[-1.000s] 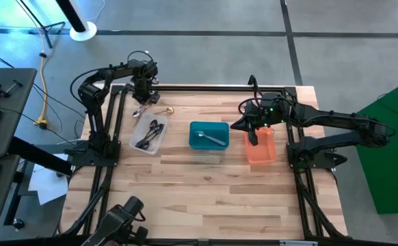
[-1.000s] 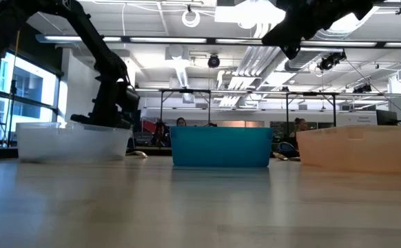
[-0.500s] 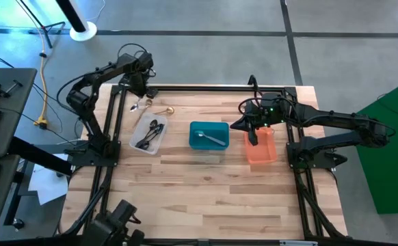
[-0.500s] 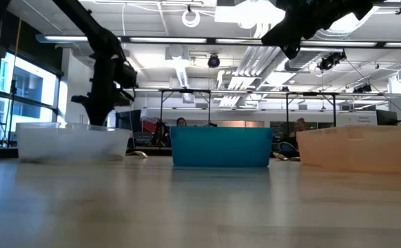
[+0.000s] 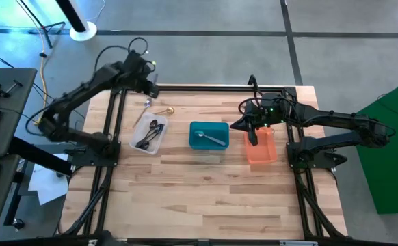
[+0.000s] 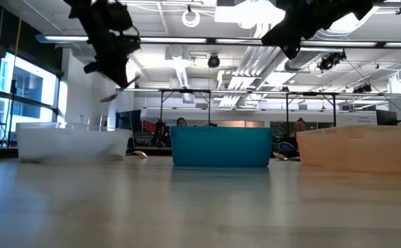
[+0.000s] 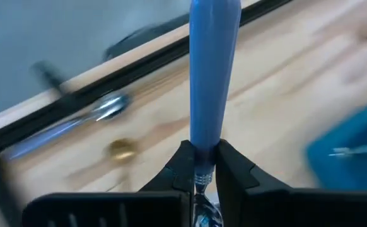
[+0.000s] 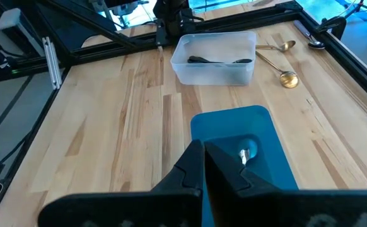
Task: Sort silverware by color (type)
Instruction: Put the purple spoon into the blue bin
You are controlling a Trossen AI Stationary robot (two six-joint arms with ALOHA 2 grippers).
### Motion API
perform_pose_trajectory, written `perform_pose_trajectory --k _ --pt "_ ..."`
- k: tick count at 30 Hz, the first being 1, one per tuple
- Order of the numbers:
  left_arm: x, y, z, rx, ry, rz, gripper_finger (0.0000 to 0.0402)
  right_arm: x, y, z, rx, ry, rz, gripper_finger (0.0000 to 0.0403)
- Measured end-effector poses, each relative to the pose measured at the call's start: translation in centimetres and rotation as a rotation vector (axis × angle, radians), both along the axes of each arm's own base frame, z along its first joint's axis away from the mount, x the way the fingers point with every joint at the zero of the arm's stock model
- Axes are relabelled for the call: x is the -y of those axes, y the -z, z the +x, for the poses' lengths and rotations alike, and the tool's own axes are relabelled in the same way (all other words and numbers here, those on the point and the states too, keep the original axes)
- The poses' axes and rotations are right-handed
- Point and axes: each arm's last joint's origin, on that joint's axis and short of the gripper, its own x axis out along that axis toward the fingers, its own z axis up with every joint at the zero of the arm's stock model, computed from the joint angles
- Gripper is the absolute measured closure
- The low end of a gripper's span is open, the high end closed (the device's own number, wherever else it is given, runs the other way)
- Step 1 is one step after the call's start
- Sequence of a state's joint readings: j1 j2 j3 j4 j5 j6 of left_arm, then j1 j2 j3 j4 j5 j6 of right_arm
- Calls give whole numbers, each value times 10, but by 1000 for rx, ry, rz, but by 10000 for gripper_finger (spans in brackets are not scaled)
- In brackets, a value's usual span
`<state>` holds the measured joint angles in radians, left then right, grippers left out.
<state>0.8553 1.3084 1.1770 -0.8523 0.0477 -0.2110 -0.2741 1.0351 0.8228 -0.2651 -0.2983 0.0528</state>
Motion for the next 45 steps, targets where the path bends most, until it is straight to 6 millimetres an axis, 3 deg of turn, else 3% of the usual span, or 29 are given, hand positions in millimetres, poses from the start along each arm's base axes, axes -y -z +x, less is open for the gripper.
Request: perform_pose_trajectory --k 7,16,21,31,45 --pt "61 2 18 362 147 129 381 0 -2 1 21 0 -6 403" --pt "137 16 38 918 428 291 381 1 -18 7 192 2 -8 403" --pt "165 14 44 961 535 375 381 0 -28 9 299 -39 31 403" --pt "177 8 43 991 598 454 382 -19 -37 14 399 -125 -111 403" --pt "177 6 44 1011 596 464 382 -23 -37 15 397 -109 -116 403"
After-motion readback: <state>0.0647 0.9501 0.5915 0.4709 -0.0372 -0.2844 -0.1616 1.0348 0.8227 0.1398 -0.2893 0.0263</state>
